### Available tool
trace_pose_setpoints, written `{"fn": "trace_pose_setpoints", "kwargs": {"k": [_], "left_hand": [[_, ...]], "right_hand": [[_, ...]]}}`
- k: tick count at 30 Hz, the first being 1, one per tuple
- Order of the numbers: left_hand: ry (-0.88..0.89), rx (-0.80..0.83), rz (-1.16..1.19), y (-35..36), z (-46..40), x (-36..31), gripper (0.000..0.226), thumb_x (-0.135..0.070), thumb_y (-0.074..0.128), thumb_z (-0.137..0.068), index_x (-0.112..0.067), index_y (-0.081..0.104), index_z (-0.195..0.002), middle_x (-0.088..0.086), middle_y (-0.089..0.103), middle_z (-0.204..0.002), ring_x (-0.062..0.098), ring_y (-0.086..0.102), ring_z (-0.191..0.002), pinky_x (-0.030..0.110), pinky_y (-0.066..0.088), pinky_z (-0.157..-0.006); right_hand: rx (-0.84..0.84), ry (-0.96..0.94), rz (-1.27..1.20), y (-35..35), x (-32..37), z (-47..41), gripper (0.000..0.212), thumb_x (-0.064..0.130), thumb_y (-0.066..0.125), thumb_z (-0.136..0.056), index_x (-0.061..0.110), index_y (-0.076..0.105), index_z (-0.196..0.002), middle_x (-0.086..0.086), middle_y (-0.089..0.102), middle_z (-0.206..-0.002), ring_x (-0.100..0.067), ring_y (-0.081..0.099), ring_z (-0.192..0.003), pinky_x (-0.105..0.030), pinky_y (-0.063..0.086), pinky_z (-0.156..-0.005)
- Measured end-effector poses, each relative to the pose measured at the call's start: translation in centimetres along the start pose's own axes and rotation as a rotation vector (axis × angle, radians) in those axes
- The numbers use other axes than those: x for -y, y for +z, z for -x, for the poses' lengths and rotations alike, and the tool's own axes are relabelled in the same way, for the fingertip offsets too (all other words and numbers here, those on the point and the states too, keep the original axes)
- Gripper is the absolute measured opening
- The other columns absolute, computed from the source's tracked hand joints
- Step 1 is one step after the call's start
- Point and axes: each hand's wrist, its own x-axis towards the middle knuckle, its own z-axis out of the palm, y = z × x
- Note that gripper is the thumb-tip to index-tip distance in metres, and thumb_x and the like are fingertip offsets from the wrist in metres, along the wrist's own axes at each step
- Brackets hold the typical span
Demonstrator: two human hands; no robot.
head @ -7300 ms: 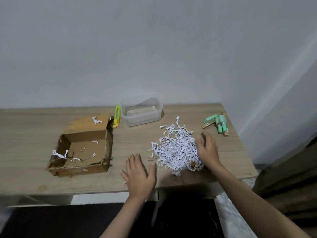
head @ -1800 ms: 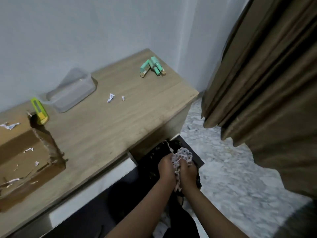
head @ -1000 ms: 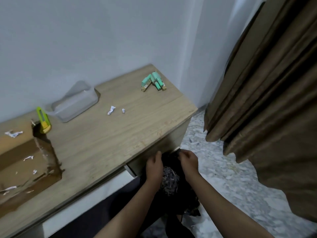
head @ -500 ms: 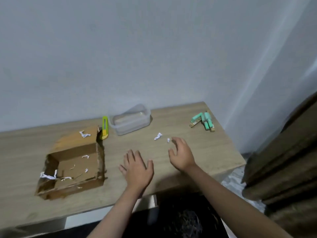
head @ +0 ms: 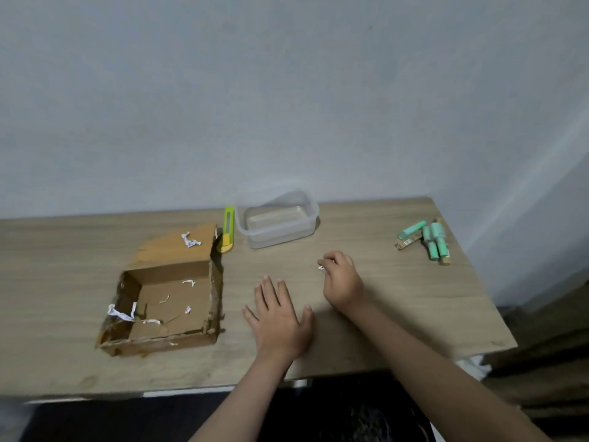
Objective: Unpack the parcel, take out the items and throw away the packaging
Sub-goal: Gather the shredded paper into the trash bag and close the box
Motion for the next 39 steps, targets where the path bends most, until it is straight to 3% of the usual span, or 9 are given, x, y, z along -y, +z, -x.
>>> {"fn": "trace_pose_setpoints", "kwargs": {"k": [4,9,13,15,21,25,30,35,39], "left_hand": [[0.006,0.019,0.003,-0.1,0.0,0.1,0.081,-0.060,0.024,-0.080,-0.018,0.011,-0.149,0.009,-0.003,-0.160,0.028,-0.004,-0.146,0.063,0.003,-0.110],[0.036,0.014,0.039,-0.4,0.1,0.3,0.079,-0.056,0.031,-0.084,-0.016,0.013,-0.149,0.010,-0.002,-0.160,0.030,-0.003,-0.146,0.063,0.004,-0.110],[0.071,0.023,0.055,-0.6,0.0,0.6,0.079,-0.057,0.033,-0.086,-0.014,0.013,-0.149,0.013,-0.003,-0.159,0.032,-0.003,-0.146,0.063,0.004,-0.110],[0.095,0.034,0.060,-0.7,0.0,0.8,0.079,-0.058,0.033,-0.086,-0.013,0.014,-0.149,0.014,-0.003,-0.159,0.033,-0.003,-0.146,0.063,0.003,-0.111],[0.279,0.060,0.032,-1.2,0.6,3.0,0.073,-0.058,0.037,-0.087,-0.017,0.024,-0.146,0.016,0.003,-0.159,0.035,0.001,-0.146,0.052,0.008,-0.115],[0.442,0.065,0.015,-1.6,2.1,6.3,0.068,-0.056,0.032,-0.089,-0.017,0.029,-0.145,0.013,0.011,-0.159,0.031,0.010,-0.146,0.045,0.015,-0.116],[0.543,0.111,0.082,-2.4,4.1,9.3,0.060,-0.048,0.041,-0.092,-0.019,0.032,-0.144,0.006,0.013,-0.159,0.024,0.009,-0.147,0.044,0.015,-0.117],[0.548,0.178,0.275,-3.3,5.5,11.5,0.049,-0.036,0.052,-0.092,-0.015,0.046,-0.136,0.007,0.027,-0.155,0.024,0.021,-0.144,0.043,0.020,-0.117],[0.557,0.114,0.482,-4.8,7.4,12.7,0.035,-0.024,0.055,-0.091,-0.010,0.055,-0.123,0.007,0.055,-0.129,0.020,0.046,-0.124,0.027,0.034,-0.100]], "right_hand": [[-0.123,-0.055,-0.028,-0.5,0.0,2.6,0.024,-0.002,0.045,-0.075,0.004,0.067,-0.079,-0.010,0.063,-0.082,-0.033,0.059,-0.076,-0.028,0.041,-0.074],[-0.149,0.003,-0.016,-1.7,0.4,6.2,0.025,-0.007,0.051,-0.068,0.005,0.070,-0.078,-0.010,0.065,-0.078,-0.031,0.062,-0.074,-0.023,0.040,-0.071],[-0.293,0.258,-0.173,-3.5,0.9,9.6,0.027,-0.009,0.051,-0.071,0.002,0.074,-0.079,-0.012,0.067,-0.081,-0.019,0.061,-0.077,0.000,0.037,-0.075],[-0.423,0.389,-0.194,-4.5,1.0,12.1,0.029,-0.016,0.054,-0.072,0.002,0.075,-0.077,-0.011,0.068,-0.081,-0.017,0.063,-0.076,0.004,0.035,-0.075],[-0.501,0.571,-0.123,-5.8,1.2,21.4,0.027,-0.017,0.055,-0.074,-0.001,0.074,-0.083,-0.011,0.066,-0.085,-0.022,0.063,-0.080,-0.009,0.041,-0.078],[-0.423,0.763,-0.087,-3.8,1.6,25.3,0.023,-0.012,0.055,-0.076,-0.002,0.073,-0.085,-0.018,0.066,-0.093,-0.032,0.064,-0.089,-0.020,0.041,-0.082],[-0.294,0.893,-0.195,-3.6,2.4,26.0,0.031,-0.006,0.053,-0.080,-0.001,0.069,-0.106,-0.017,0.067,-0.114,-0.030,0.061,-0.110,-0.028,0.043,-0.094],[-0.410,0.902,-0.196,-4.7,3.9,25.0,0.022,0.000,0.058,-0.082,0.003,0.073,-0.097,-0.015,0.073,-0.100,-0.025,0.064,-0.087,-0.025,0.045,-0.081],[-0.493,0.797,-0.232,-4.7,7.3,22.4,0.010,-0.001,0.064,-0.079,0.006,0.072,-0.081,-0.018,0.069,-0.095,-0.019,0.058,-0.078,-0.018,0.041,-0.073]]}}
